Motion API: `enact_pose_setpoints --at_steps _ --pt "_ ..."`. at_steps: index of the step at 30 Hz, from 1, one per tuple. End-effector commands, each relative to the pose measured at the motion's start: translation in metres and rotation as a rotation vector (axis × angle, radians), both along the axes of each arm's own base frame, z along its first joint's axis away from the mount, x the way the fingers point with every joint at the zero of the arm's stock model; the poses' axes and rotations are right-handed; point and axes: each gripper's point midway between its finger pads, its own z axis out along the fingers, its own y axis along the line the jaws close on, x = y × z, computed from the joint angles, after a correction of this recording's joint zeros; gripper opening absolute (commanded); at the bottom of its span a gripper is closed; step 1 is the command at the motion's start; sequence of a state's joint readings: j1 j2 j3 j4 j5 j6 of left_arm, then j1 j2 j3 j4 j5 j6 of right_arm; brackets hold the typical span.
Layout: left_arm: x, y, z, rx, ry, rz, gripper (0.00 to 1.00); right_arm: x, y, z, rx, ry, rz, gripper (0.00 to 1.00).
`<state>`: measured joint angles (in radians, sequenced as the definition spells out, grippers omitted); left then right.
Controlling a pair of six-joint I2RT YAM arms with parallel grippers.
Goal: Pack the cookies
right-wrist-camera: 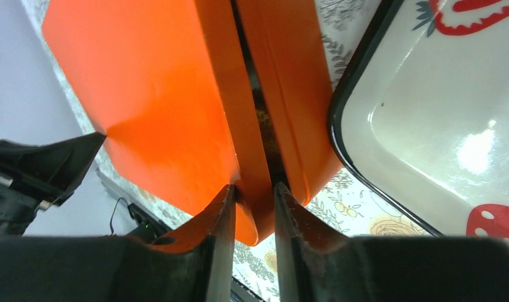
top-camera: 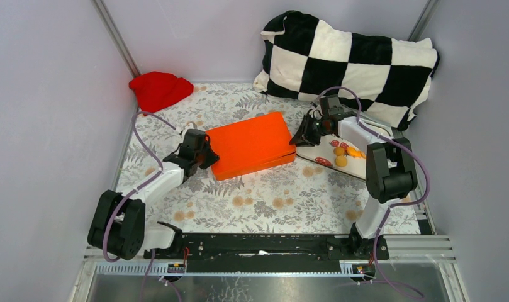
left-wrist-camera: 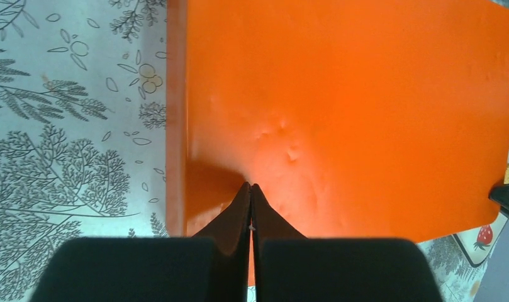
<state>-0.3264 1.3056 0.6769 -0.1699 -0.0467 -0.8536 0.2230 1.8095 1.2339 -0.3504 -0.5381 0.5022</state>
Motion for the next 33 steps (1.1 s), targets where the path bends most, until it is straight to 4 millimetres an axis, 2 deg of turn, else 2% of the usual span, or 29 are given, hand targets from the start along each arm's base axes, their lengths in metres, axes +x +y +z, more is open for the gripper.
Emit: enact_pose_setpoints --at_steps 1,5,9,11,15,18,21,23,27,29,31,33 --pt "-0.030 0.006 -0.041 0.063 0.130 -0.038 0.00 0.017 -0.043 0.002 -0.191 -0.055 -0.147 0.41" --pt "-0.031 0.005 -0.043 0.058 0.133 -0.039 0.00 0.023 -0.061 0.022 -0.277 -0.121 -0.210 0.61" --pt "-0.030 0.002 -0.047 0.050 0.139 -0.046 0.00 0.023 -0.060 0.045 -0.304 -0.188 -0.198 0.61" --pt "-0.030 0.000 -0.049 0.047 0.145 -0.052 0.00 0.022 -0.049 0.056 -0.318 -0.234 -0.155 0.54" --pt "-0.026 -0.003 -0.049 0.045 0.145 -0.058 0.00 0.017 -0.007 0.071 -0.371 -0.311 -0.041 0.18" --pt "-0.022 -0.004 -0.045 0.046 0.131 -0.061 0.00 0.013 0.023 0.060 -0.383 -0.286 0.046 0.04" --pt "-0.020 -0.004 -0.040 0.053 0.120 -0.061 0.00 0.009 0.039 0.034 -0.399 -0.226 0.097 0.00" --pt "-0.019 -0.003 -0.038 0.056 0.113 -0.061 0.00 0.007 0.037 0.013 -0.420 -0.184 0.096 0.00" --pt "-0.017 -0.004 -0.035 0.055 0.104 -0.066 0.00 -0.006 0.022 -0.033 -0.505 -0.089 0.100 0.00" --pt "-0.016 -0.005 -0.035 0.054 0.102 -0.072 0.00 -0.013 0.017 -0.048 -0.530 -0.052 0.106 0.00" --pt "-0.015 -0.006 -0.032 0.055 0.096 -0.075 0.00 -0.013 0.016 -0.049 -0.533 -0.048 0.103 0.00" --pt "-0.012 -0.006 -0.026 0.059 0.080 -0.077 0.00 -0.009 0.019 -0.036 -0.514 -0.088 0.094 0.00"
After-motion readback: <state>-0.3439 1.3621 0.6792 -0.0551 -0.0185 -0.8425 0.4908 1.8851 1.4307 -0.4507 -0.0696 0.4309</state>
